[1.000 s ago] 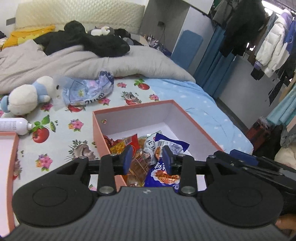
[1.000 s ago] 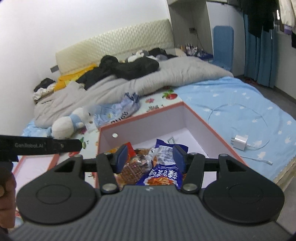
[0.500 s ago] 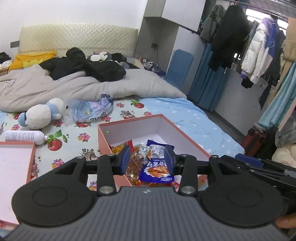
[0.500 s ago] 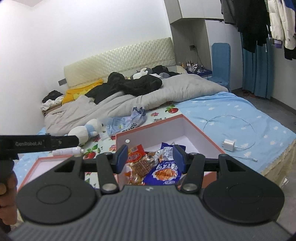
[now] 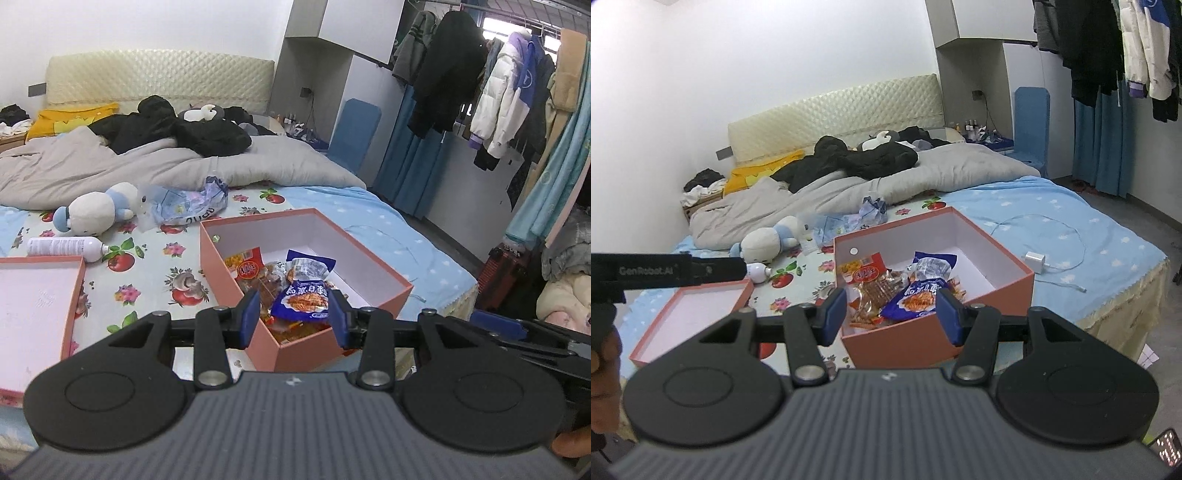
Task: Organize snacks
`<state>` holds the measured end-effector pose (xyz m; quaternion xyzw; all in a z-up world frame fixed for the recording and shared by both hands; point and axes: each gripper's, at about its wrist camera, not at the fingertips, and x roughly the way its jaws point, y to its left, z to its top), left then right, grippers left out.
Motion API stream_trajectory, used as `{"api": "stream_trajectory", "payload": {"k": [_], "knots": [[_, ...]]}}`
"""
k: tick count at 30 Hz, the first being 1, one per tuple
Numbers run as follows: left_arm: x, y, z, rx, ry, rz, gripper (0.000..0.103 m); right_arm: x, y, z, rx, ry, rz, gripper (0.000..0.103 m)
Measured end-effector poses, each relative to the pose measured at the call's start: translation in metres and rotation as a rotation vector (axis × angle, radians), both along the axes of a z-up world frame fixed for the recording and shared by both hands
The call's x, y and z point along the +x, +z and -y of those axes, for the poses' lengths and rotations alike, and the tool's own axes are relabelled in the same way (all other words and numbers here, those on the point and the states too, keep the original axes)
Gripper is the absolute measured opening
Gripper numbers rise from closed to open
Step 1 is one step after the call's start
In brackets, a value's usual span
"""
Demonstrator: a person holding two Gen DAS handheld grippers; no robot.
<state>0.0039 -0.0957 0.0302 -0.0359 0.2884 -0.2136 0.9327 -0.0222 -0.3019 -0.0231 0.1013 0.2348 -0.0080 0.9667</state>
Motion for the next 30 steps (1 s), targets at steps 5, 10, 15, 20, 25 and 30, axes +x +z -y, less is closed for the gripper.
{"api": "stream_trajectory", "payload": {"k": [5, 10, 15, 20, 25, 30], "knots": [[-0.013, -0.002, 0.000, 0.009, 0.008, 0.013, 0.046, -0.004, -0.001, -0.004, 0.008, 0.000, 0.010, 0.056], [-0.013, -0.001, -0.002, 0.013, 0.019, 0.015, 0.046, -0.005, -0.001, -0.005, 0.002, 0.001, 0.019, 0.056], [-0.012, -0.001, -0.002, 0.010, 0.017, 0.010, 0.046, -0.007, -0.002, -0.006, 0.000, -0.004, 0.022, 0.056], [-0.010, -0.001, -0.002, 0.005, 0.013, 0.009, 0.046, -0.009, -0.001, -0.008, -0.004, -0.008, 0.025, 0.056], [-0.011, 0.000, -0.004, 0.009, 0.012, 0.016, 0.047, -0.010, 0.001, -0.008, -0.008, -0.026, 0.032, 0.056], [-0.013, 0.000, -0.006, 0.009, 0.017, 0.021, 0.047, -0.009, 0.001, -0.008, -0.009, -0.030, 0.033, 0.056]]}}
